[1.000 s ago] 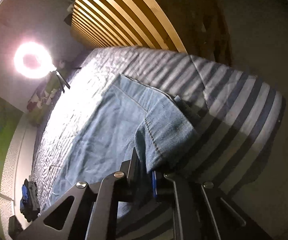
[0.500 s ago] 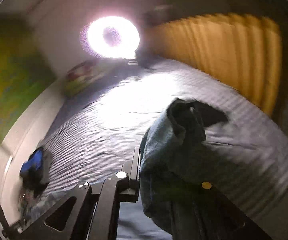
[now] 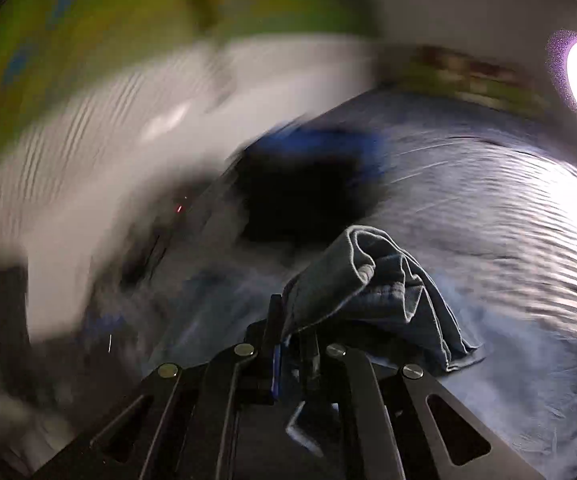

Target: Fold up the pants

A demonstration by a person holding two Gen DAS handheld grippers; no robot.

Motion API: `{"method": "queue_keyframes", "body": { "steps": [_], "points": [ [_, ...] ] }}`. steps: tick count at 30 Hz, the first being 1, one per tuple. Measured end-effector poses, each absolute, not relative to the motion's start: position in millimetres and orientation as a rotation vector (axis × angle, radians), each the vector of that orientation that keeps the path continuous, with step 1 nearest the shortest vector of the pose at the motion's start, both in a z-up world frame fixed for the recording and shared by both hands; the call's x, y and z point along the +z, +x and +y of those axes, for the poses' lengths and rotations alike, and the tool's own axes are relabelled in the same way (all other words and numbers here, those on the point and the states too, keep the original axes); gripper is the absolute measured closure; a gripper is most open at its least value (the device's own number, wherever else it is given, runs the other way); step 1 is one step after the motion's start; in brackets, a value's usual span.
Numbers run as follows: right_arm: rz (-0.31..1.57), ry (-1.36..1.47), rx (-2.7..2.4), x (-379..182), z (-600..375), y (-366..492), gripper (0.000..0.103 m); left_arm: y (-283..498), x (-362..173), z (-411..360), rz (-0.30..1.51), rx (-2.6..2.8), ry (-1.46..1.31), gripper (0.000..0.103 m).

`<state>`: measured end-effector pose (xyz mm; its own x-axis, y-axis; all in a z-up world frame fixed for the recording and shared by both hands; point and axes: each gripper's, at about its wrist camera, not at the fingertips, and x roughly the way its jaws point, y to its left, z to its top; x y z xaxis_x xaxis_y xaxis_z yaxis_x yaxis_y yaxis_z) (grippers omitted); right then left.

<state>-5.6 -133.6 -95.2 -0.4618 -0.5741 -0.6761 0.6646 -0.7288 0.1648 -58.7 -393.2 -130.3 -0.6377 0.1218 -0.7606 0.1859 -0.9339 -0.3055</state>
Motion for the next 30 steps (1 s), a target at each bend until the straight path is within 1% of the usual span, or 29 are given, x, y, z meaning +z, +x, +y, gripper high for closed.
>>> {"method": "queue_keyframes", "body": {
  "steps": [2,6,8,9,10,12,15,17,19,20,22,24,27,28,30],
  "points": [
    [0.314,0.975,-2.131,-133,-178,23,0.097,-59,-141,-409,0.587,-2.737,1.341,0.066],
    [0.44,1.002,-2.104,-172,-201,51,0.097,-72,-155,-423,0.679,-2.759,1.404,0.065],
    [0.491,0.965,-2.114,-175,-203,61,0.097,-83,-159,-421,0.708,-2.786,1.436,0.059],
    [0.504,0.953,-2.119,-176,-202,59,0.095,-88,-159,-416,0.707,-2.801,1.451,0.056],
    [0.502,0.958,-2.109,-175,-202,57,0.093,-96,-157,-407,0.677,-2.824,1.475,0.056],
    [0.469,0.999,-2.036,-174,-199,59,0.084,-106,-155,-391,0.618,-2.851,1.509,0.056],
    [0.393,1.063,-1.889,-162,-176,65,0.08,-116,-145,-363,0.5,-2.922,1.535,0.055],
    [0.339,1.078,-1.83,-151,-152,70,0.078,-119,-136,-341,0.381,-2.976,1.539,0.05],
    [0.273,1.083,-1.828,-139,-115,72,0.078,-121,-127,-309,0.2,-3.035,1.552,0.038],
    [0.251,1.089,-1.855,-134,-96,70,0.077,-121,-125,-293,0.109,-3.058,1.568,0.037],
    [0.209,1.117,-1.947,-129,-50,59,0.077,-122,-122,-254,-0.134,-3.09,1.6,0.035],
    [0.186,1.158,-2.058,-130,-9,49,0.077,-125,-126,-222,-0.32,-3.089,1.64,0.034],
    [0.101,1.256,-2.173,-137,44,25,0.077,-130,-145,-175,-0.626,-3.023,1.745,0.033],
    [0.063,1.287,-2.194,-141,57,18,0.077,-130,-155,-161,-0.76,-2.974,1.78,0.033],
    [-0.01,1.334,-2.223,-146,85,13,0.077,-130,-169,-145,-0.919,-2.901,1.826,0.033]
  ]
}}
